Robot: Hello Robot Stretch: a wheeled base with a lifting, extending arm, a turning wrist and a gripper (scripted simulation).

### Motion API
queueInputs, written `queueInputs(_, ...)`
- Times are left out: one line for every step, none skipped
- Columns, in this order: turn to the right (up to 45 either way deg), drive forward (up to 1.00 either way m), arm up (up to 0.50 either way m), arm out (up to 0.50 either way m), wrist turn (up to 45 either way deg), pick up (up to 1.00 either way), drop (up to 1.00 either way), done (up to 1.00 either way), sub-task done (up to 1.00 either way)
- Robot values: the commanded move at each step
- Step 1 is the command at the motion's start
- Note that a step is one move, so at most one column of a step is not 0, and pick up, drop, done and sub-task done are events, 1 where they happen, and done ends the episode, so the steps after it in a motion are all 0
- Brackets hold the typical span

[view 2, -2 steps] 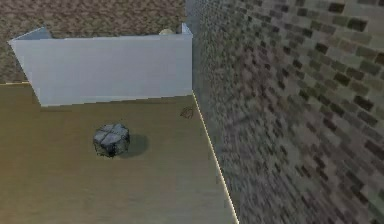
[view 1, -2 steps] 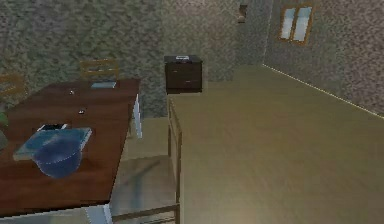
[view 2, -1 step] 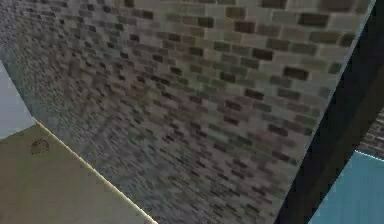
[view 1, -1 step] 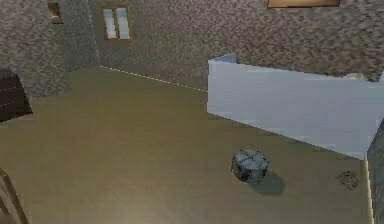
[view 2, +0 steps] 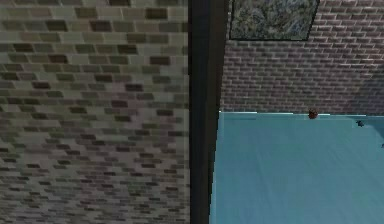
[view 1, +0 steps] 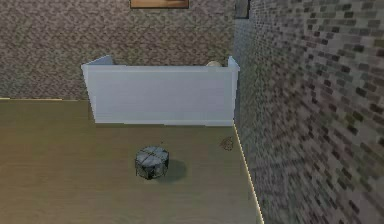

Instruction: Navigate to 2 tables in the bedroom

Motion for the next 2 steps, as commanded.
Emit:
queueInputs(0.0,0.1,0.0,0.0,0.0,0.0,0.0,0.0,0.0)
queueInputs(45.0,0.0,0.0,0.0,0.0,0.0,0.0,0.0,0.0)
